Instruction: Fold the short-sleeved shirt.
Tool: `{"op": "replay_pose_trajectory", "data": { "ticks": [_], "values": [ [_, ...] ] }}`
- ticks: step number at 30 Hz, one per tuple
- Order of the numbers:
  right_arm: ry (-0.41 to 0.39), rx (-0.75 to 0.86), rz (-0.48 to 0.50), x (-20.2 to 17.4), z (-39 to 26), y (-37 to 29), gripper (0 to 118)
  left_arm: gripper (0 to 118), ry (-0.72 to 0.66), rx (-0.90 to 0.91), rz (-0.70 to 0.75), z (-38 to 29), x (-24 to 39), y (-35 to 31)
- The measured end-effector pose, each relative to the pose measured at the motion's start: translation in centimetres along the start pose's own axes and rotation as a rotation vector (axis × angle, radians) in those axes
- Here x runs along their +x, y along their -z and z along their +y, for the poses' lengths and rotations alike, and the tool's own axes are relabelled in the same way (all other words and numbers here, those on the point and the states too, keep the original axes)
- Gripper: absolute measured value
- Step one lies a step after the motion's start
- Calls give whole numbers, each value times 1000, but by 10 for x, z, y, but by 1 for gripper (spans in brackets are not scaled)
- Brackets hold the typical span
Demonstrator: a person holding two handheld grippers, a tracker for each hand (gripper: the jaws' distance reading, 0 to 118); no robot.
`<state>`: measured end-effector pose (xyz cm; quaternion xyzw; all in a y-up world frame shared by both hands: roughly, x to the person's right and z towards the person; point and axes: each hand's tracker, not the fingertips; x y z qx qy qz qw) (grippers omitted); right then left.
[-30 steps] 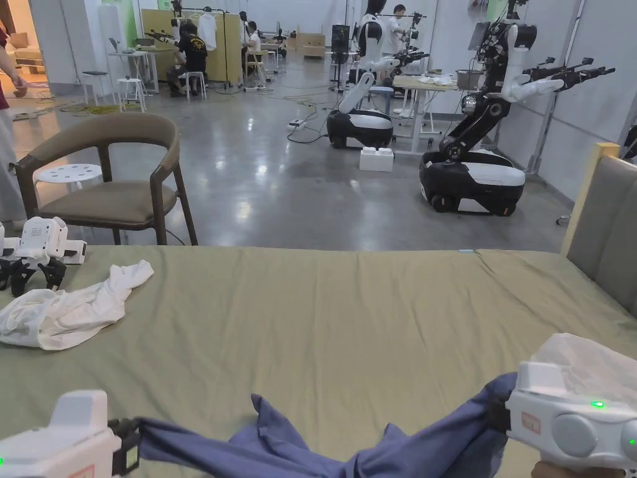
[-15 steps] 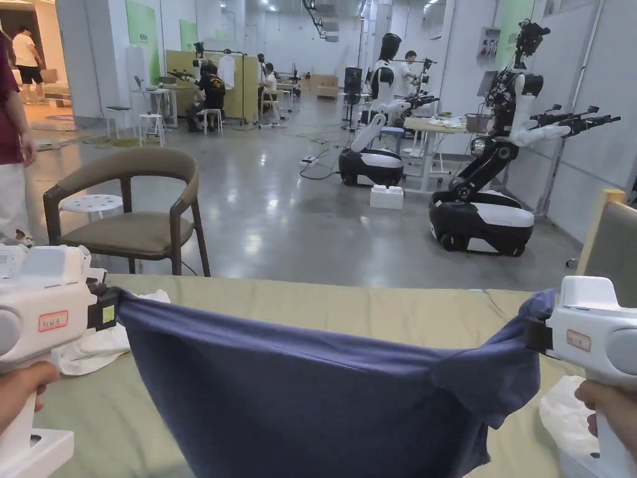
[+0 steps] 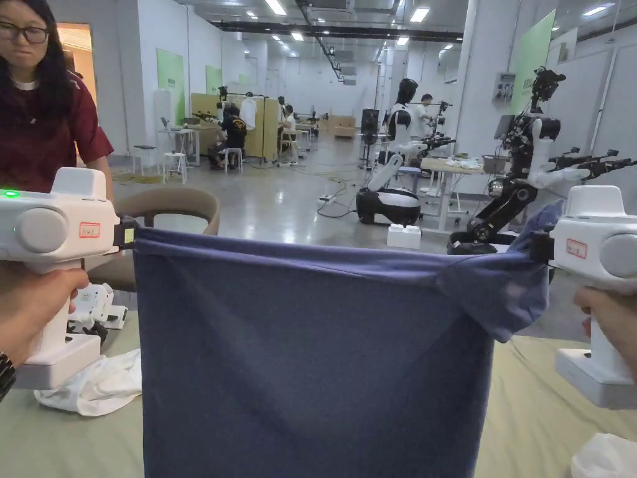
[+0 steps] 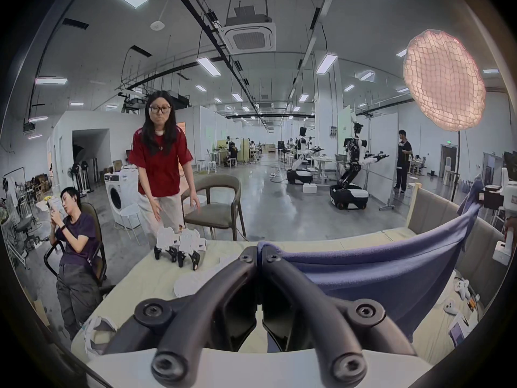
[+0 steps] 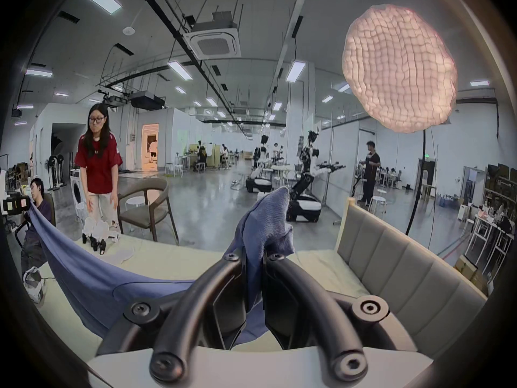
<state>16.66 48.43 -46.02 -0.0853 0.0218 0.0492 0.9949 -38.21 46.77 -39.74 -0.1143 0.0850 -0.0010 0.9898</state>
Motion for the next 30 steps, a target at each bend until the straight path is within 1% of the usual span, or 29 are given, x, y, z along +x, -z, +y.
{"op": "replay_pose_trajectory", "data": {
  "ticks": [3, 6, 7, 12, 17, 22, 23, 25, 30],
  "values": [
    [-8, 21, -1, -5, 26, 12, 8, 0, 12, 26, 19, 19, -4, 7],
    [-48, 43, -18, -11, 45, 20, 8, 0, 7, 37, 24, 32, -6, 13],
    [-46, 49, -19, -12, 48, 23, 8, 0, 8, 39, 29, 35, -6, 14],
    [-50, 44, -42, -13, 37, 33, 8, 0, 28, 40, 26, 25, -1, 21],
    [-81, 0, -49, -14, -15, 27, 8, 0, 28, 5, 4, -24, 2, 24],
    [-101, -68, -45, -9, -93, 13, 8, 0, 7, -48, -26, -104, 9, 5],
    [-108, -81, -45, -8, -109, 6, 8, 0, 6, -57, -30, -121, 10, -3],
    [-96, -123, -42, -6, -139, -7, 8, 0, -5, -74, -39, -153, 11, -17],
    [-98, -191, -41, -2, -201, -50, 8, 0, -93, -124, -69, -216, 8, -63]
  ]
}}
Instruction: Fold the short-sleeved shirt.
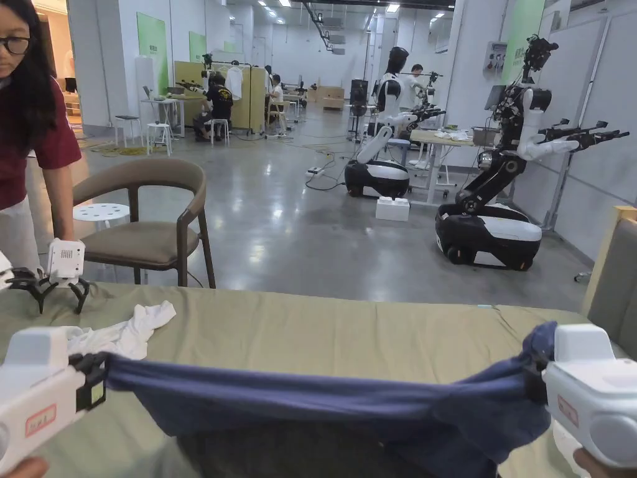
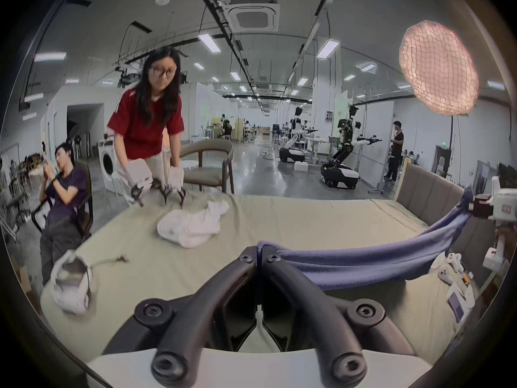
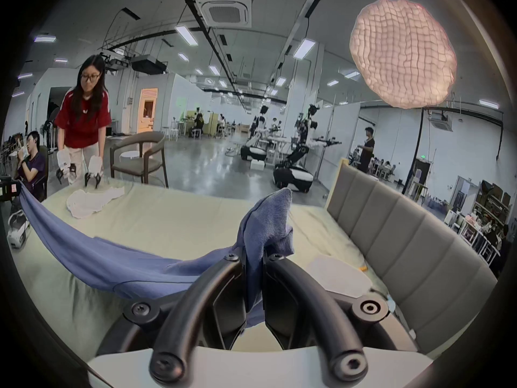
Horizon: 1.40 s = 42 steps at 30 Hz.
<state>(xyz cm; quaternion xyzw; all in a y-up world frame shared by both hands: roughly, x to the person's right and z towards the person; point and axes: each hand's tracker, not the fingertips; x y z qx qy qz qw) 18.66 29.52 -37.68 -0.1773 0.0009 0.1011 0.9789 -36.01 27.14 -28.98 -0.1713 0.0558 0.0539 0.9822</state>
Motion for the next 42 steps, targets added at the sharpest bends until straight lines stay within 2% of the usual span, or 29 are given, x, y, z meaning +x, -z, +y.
{"op": "replay_pose_trajectory", "data": {
  "ticks": [4, 9, 12, 15, 21, 25, 27, 28, 29, 30, 31, 32, 33, 39, 42],
  "values": [
    [9, -51, 14, 0, -41, -32, 8, 0, -43, -17, -2, -42, -12, -33],
    [-18, -142, 59, -9, -87, -62, 8, 0, -10, -144, -9, -87, -9, -68],
    [-55, -213, 41, -16, -118, -71, 8, 0, -3, -230, -3, -116, -11, -78],
    [-37, -302, 50, -19, -150, -75, 8, 0, 8, -336, 7, -149, -23, -78],
    [-66, -493, 91, -32, -214, -70, 8, 0, 15, -526, 3, -209, -26, -62],
    [-33, -545, 99, -37, -244, -60, 9, 0, -3, -583, 2, -235, -28, -42],
    [13, -569, 103, -36, -250, -54, 21, 0, -22, -590, 1, -240, -29, -34],
    [24, -571, 95, -35, -253, -52, 37, 0, -31, -598, 5, -240, -29, -29],
    [28, -575, 86, -36, -252, -51, 57, 8, -32, -599, 10, -240, -28, -28],
    [24, -572, 73, -37, -249, -52, 67, 21, -31, -594, 15, -238, -26, -27],
    [19, -553, 61, -39, -244, -53, 70, 40, -26, -573, 25, -234, -24, -25],
    [16, -518, 54, -41, -238, -56, 72, 65, -11, -542, 27, -229, -21, -23],
    [11, -481, 51, -43, -230, -58, 72, 72, 4, -521, 29, -224, -16, -23],
    [33, -230, 31, -66, -173, -56, 74, 72, 40, -309, 1, -173, 21, -13],
    [79, -79, 46, -83, -144, -54, 74, 71, 57, -163, -5, -143, 44, -9]
  ]
}}
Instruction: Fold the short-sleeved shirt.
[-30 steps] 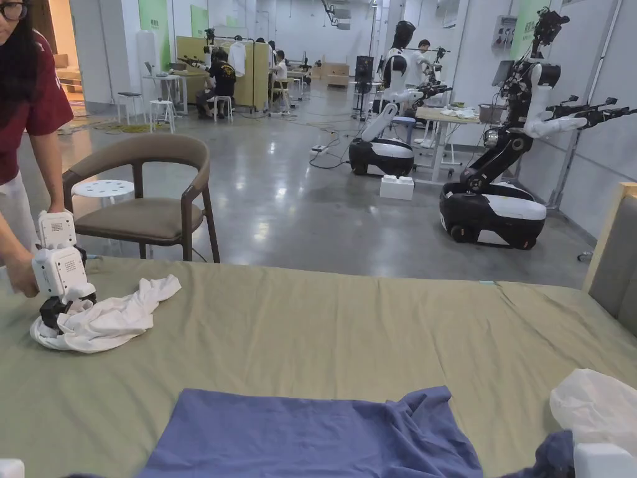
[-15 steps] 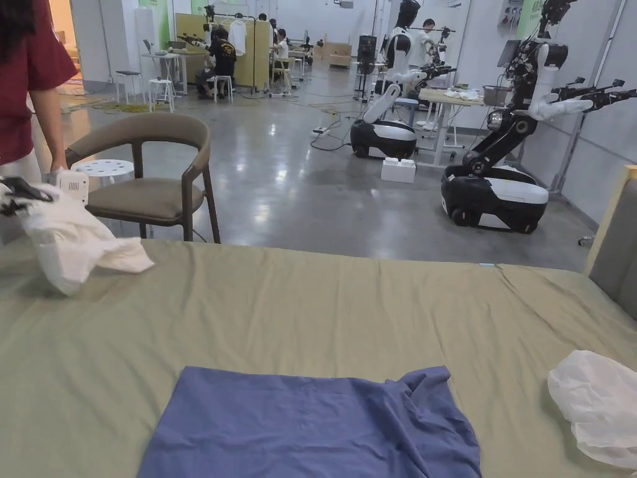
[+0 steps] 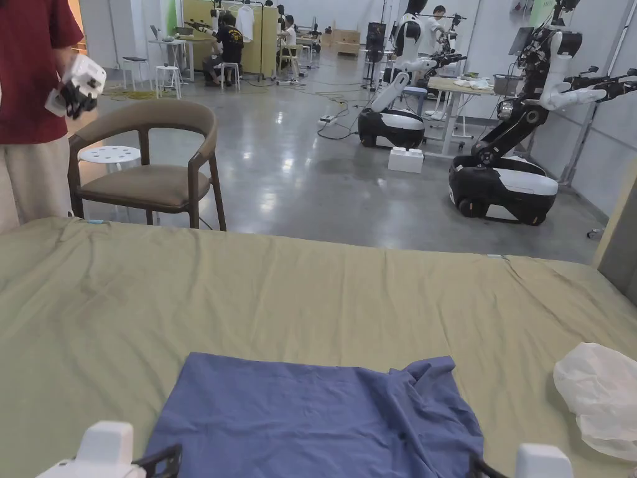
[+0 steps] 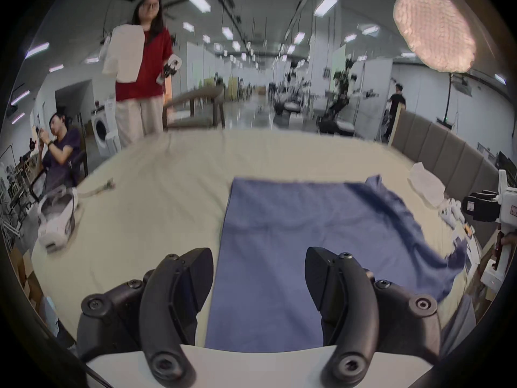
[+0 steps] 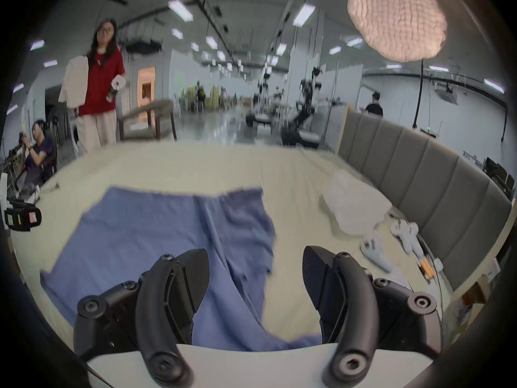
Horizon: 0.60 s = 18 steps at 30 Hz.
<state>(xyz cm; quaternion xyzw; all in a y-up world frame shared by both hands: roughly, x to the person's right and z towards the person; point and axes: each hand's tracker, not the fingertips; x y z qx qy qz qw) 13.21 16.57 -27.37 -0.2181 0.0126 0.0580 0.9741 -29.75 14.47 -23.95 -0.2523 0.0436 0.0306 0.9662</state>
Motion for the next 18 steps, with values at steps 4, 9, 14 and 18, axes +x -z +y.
{"op": "replay_pose_trajectory", "data": {
  "ticks": [4, 9, 14, 18],
  "values": [
    [39, 194, 11, -26, 32, -4, 73, 66, 33, 226, 40, 38, 29, -13],
    [57, 375, 4, -47, 54, -15, 33, 28, 71, 419, 106, 60, 49, -30],
    [61, 431, 21, -54, 58, -15, 1, 0, 90, 480, 138, 60, 55, -38],
    [56, 428, 28, -59, 57, -11, 0, 0, 81, 476, 137, 53, 46, -32]
  ]
}}
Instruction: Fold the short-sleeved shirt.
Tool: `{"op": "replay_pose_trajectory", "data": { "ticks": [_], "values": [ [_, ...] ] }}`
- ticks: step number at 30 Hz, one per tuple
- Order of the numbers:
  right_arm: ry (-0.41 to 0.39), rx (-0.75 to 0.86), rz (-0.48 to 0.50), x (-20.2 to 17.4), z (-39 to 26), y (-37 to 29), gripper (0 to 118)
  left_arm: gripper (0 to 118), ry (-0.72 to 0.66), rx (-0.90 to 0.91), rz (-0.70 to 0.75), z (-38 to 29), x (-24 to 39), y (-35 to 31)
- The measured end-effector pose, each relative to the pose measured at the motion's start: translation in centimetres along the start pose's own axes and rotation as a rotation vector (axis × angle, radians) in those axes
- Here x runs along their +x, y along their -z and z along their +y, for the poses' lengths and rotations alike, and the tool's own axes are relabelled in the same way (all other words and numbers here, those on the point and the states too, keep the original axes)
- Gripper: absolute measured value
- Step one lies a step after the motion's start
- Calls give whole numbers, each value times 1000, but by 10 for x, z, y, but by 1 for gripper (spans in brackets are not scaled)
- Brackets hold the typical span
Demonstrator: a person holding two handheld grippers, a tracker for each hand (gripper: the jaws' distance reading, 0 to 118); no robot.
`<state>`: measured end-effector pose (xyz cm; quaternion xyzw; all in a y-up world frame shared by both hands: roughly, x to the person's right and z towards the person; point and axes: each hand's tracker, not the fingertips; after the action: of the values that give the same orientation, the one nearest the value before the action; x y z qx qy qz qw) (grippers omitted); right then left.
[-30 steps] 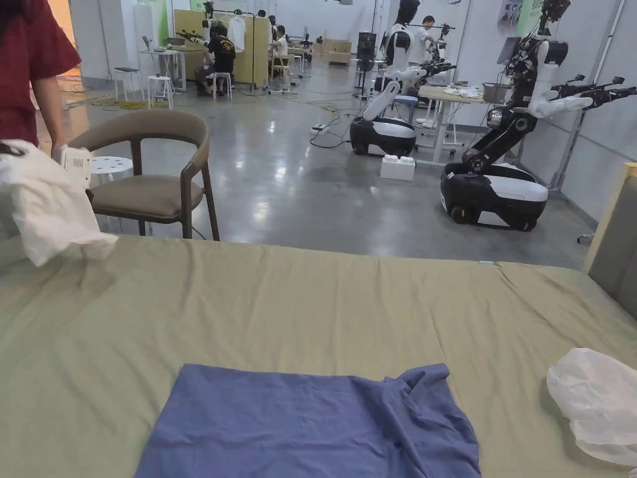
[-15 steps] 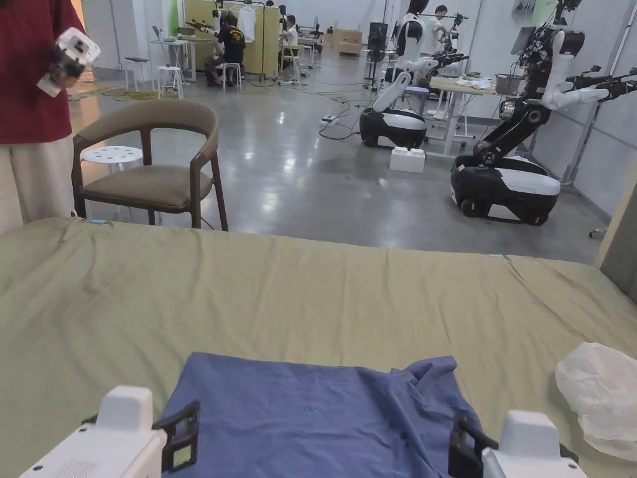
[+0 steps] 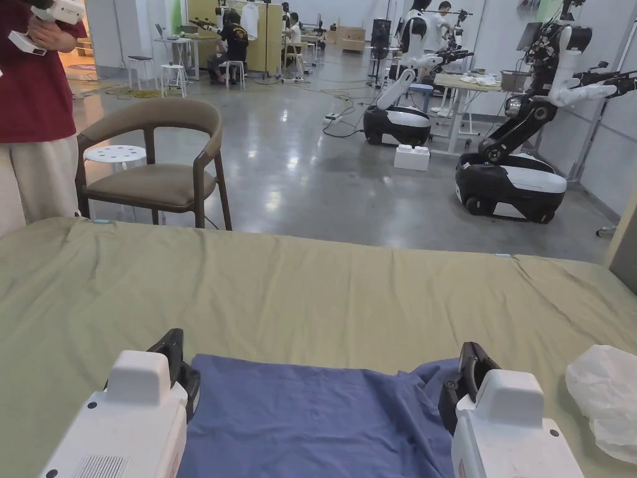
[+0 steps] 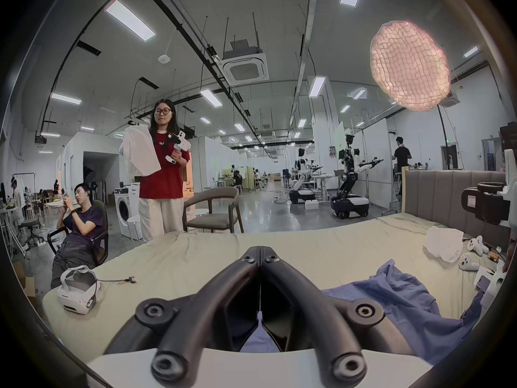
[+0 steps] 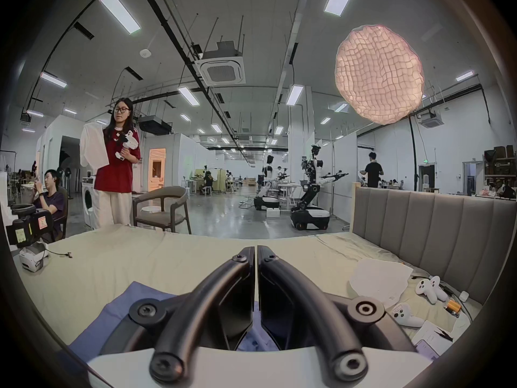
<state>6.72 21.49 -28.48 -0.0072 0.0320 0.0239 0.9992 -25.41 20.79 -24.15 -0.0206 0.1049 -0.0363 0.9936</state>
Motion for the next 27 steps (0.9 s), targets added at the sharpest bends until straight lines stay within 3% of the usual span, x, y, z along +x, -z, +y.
{"op": "replay_pose_trajectory", "data": {
  "ticks": [6, 16, 18, 20, 21, 27],
  "values": [
    [12, -114, 28, 3, -27, 15, 0, 0, -104, -285, -27, -50, -36, 66],
    [-11, -310, 21, 18, -80, 50, 0, 3, -114, -728, -124, -111, -63, 263],
    [-6, -335, 13, 23, -87, 57, 0, 32, -127, -752, -127, -118, -61, 292],
    [-8, -363, 4, 27, -92, 62, 0, 72, -136, -789, -110, -125, -59, 321],
    [-10, -371, 1, 29, -95, 65, 0, 79, -137, -797, -114, -132, -60, 334],
    [-9, -422, -30, 44, -107, 72, 0, 81, -87, -905, -138, -163, -49, 382]
  ]
}}
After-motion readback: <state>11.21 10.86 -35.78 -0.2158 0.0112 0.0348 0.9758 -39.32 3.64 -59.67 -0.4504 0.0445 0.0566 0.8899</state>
